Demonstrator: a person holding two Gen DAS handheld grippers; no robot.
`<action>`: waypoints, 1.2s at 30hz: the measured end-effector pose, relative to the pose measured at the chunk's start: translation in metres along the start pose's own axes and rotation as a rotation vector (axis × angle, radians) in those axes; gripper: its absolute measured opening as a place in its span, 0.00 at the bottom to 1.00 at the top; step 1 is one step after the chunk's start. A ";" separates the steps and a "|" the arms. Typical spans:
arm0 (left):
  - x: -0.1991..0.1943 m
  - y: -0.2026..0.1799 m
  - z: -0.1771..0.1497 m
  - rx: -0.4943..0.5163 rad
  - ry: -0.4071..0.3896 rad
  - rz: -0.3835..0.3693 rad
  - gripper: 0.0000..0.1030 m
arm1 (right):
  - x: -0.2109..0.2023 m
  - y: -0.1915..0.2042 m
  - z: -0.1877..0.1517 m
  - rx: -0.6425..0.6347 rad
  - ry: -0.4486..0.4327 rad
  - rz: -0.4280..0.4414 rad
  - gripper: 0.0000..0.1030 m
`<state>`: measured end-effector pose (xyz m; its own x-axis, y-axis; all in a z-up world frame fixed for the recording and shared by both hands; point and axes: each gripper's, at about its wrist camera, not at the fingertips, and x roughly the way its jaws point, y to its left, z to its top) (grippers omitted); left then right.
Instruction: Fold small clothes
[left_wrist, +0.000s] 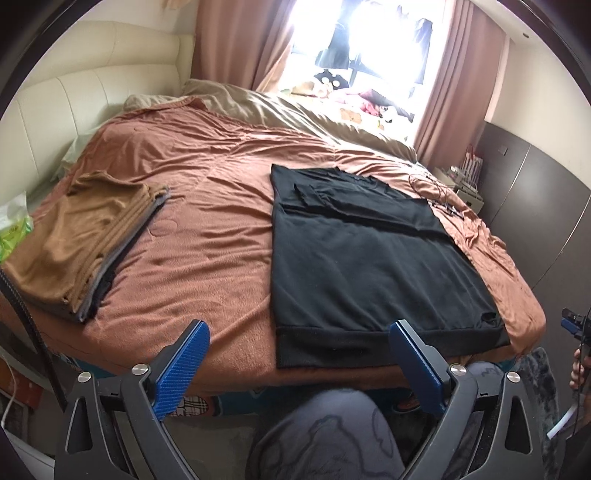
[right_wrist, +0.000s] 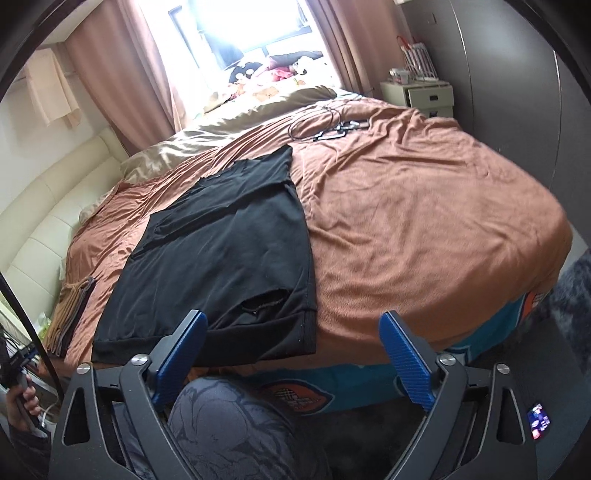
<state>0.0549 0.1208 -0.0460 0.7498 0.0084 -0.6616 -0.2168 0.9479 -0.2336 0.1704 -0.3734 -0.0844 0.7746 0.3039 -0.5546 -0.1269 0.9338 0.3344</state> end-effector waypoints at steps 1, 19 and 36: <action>0.004 0.000 -0.002 -0.001 0.006 -0.001 0.94 | 0.004 -0.002 -0.002 0.008 0.003 0.006 0.87; 0.112 0.028 -0.023 -0.157 0.182 -0.031 0.67 | 0.112 -0.023 -0.019 0.137 0.097 0.038 0.61; 0.178 0.048 -0.013 -0.253 0.253 -0.061 0.47 | 0.167 -0.021 -0.012 0.126 0.103 0.119 0.38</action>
<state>0.1704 0.1634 -0.1840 0.5941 -0.1548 -0.7893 -0.3479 0.8353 -0.4257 0.2948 -0.3397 -0.1930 0.6903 0.4344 -0.5785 -0.1301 0.8612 0.4914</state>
